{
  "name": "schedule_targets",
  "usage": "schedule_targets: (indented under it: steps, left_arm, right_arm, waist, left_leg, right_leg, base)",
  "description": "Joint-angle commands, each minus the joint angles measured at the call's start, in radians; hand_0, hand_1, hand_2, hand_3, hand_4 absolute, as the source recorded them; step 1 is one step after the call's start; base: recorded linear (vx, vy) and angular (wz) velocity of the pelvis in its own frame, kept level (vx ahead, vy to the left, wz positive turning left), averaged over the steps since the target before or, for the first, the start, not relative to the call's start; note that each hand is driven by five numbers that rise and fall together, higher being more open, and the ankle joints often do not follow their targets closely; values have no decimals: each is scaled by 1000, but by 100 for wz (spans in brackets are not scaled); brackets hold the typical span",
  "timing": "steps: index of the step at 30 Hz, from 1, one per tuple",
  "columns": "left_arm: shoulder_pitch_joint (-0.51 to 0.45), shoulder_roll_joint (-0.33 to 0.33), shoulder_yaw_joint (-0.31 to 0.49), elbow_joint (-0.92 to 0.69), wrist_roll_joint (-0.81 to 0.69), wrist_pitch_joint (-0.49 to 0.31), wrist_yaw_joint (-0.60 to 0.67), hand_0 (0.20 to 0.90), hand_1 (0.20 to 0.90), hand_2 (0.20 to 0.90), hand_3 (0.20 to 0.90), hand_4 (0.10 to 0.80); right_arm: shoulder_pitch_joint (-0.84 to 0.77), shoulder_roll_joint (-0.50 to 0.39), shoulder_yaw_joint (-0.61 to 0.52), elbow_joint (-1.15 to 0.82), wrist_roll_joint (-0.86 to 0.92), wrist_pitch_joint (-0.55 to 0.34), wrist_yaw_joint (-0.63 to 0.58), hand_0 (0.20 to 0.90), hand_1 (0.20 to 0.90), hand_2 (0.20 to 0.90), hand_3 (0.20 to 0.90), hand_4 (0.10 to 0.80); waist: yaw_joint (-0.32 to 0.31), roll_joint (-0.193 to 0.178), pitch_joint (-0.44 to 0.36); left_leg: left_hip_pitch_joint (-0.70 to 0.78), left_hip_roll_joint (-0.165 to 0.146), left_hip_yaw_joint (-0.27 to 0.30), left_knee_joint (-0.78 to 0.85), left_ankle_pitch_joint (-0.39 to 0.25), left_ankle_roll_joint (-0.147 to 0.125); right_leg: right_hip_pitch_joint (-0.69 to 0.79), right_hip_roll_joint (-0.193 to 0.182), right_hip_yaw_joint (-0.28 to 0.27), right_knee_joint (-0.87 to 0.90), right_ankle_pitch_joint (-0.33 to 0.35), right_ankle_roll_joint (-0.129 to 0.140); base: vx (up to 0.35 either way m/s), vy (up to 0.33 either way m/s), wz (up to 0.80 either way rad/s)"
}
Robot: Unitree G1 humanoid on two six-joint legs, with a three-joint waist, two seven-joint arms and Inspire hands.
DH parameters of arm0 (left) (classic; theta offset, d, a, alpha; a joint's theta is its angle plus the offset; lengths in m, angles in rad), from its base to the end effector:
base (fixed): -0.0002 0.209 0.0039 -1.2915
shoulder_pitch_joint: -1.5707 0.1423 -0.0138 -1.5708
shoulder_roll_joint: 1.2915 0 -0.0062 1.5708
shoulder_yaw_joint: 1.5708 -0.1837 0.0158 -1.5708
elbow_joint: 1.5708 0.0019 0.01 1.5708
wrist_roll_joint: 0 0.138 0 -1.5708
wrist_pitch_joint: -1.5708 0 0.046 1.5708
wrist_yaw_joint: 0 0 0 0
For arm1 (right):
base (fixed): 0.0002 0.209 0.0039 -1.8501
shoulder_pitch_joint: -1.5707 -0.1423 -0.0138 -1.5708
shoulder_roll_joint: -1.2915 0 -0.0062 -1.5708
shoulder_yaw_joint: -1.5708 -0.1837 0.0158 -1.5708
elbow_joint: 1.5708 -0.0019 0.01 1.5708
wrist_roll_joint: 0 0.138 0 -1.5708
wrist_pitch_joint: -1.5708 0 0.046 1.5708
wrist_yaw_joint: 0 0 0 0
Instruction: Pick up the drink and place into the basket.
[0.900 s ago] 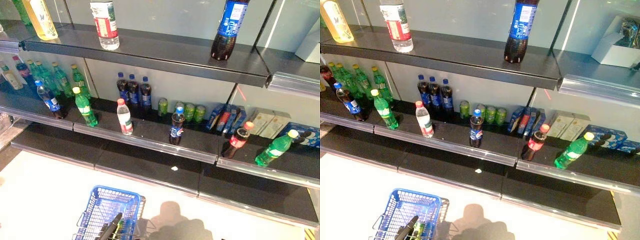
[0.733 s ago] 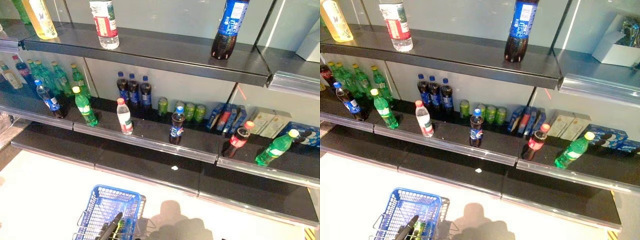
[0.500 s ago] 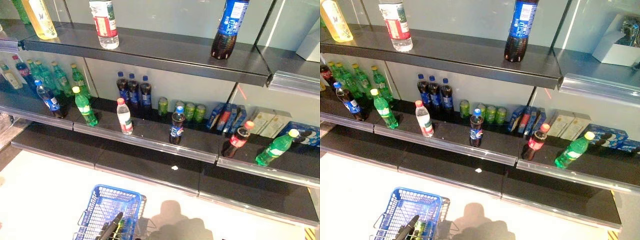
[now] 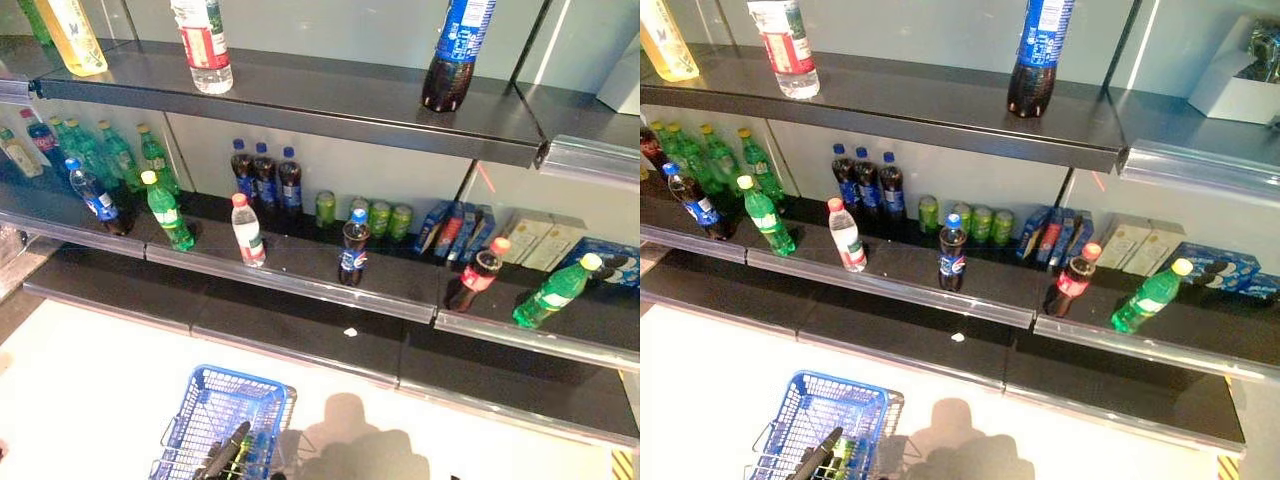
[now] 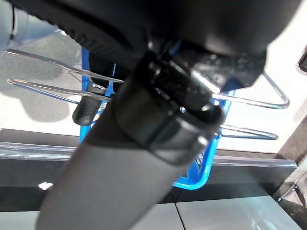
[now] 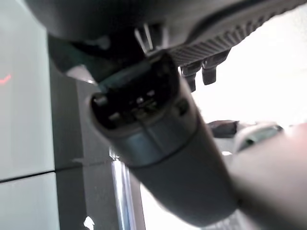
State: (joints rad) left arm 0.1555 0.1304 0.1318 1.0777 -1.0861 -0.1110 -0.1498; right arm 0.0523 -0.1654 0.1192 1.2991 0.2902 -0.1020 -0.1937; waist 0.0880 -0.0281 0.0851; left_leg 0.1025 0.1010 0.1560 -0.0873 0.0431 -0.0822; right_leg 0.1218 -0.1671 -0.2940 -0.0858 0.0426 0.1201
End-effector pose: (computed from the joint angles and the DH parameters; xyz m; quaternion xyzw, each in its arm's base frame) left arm 0.0409 0.2138 -0.1178 -0.4119 0.3637 0.3517 0.7579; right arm 0.0440 -0.2032 -0.1244 -0.0453 0.5764 -0.1747 0.7970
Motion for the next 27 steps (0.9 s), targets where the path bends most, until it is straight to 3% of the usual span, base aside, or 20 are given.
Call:
schedule_targets:
  steps: [1,8,15,27]
  left_arm:
    - [-42,-9,-25,-100,-12,-18,-27,300,300,300,200,100]
    - [-16,0,-23,-156,-17,-11,-5,300,300,300,200,100]
    - [33,-5,1,-227,-8,-4,16,300,300,300,200,100]
    - [67,-24,54,-188,31,-18,-37,300,300,300,200,100]
  right_arm:
    - [-41,-56,-31,-64,66,-119,-65,900,900,900,900,800]
    - [-15,-83,-29,-292,60,-199,-127,900,900,900,900,800]
    - [31,-129,-45,-749,43,-140,-229,900,900,900,900,800]
    - [28,-158,-181,-1097,-10,-185,-305,900,900,900,900,800]
  waist:
    - [-2,17,29]
    - [-25,4,35]
    - [-58,-9,40]
    - [-88,-11,23]
  left_leg:
    - [19,67,-6,4,-16,-27]
    - [28,73,13,5,-20,-24]
    - [32,77,34,3,-24,-22]
    - [42,86,56,0,-35,-19]
  right_leg:
    - [-6,-82,0,11,58,55]
    - [-13,-81,22,8,64,58]
    - [-25,-84,39,7,70,63]
    - [-33,-88,51,6,64,65]
  base:
    - [0,0,0]
    - [-13,-20,-11]
    - [-7,-9,-4]
    - [19,2,-8]
